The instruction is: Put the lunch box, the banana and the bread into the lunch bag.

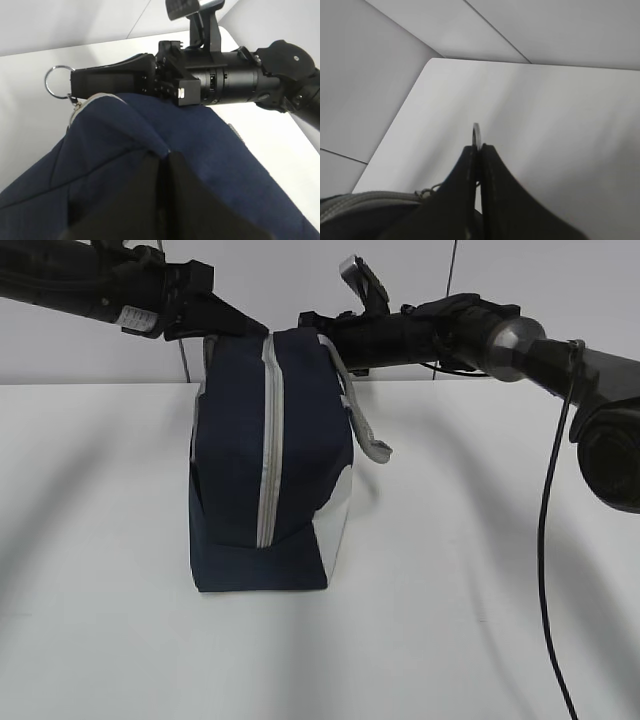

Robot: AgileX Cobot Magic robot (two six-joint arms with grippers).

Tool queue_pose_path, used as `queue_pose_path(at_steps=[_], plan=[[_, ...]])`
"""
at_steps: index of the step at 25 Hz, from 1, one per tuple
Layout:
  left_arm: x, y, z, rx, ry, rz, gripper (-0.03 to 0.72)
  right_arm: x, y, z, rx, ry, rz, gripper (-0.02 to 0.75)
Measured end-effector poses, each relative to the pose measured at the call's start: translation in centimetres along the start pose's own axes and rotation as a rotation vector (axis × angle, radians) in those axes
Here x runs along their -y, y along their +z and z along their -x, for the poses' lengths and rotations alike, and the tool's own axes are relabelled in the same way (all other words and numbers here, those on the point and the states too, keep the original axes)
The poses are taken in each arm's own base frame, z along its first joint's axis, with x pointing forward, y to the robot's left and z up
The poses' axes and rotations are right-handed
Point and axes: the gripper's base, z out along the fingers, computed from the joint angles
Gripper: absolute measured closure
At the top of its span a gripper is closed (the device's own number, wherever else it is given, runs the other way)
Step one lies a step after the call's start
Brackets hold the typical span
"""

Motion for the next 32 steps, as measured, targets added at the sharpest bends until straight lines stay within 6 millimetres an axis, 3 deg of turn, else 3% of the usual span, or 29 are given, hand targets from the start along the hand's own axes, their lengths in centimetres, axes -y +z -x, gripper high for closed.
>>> queue_pose_path(at_steps=[6,8,11,14,17,21,24,32], plan=[[0.0,0.0,0.0,-0.003,0.001,-0.005,0.675,-0.1,0.0,0.0,-0.005,0.0,0.006,0.751],[0.1,0.0,0.0,-0.005,0.0,-0.009,0.669,0.0,0.0,0.0,-0.005,0.0,0.005,0.718],[0.3,-0.1,0.0,-0.006,-0.006,-0.023,0.603,0.5,-0.3,0.1,-0.008,-0.008,-0.01,0.524],[0.2,-0.5,0.2,0.003,-0.046,-0.028,0.433,0.8,-0.7,0.3,-0.005,-0.019,-0.021,0.268],[-0.1,-1.4,0.6,0.022,-0.071,-0.017,0.267,0.1,-1.9,1.7,0.012,-0.077,-0.025,0.155],[0.4,-3.3,1.5,0.056,-0.074,-0.006,0.216,-3.1,-4.6,4.7,0.047,-0.169,-0.009,0.153],[1.3,-4.5,1.8,0.04,-0.075,0.02,0.21,-5.6,-6.6,5.7,0.047,-0.218,-0.009,0.153],[4.0,-8.6,1.5,-0.113,-0.079,0.17,0.242,-10.6,-12.1,4.5,-0.006,-0.314,-0.04,0.155]])
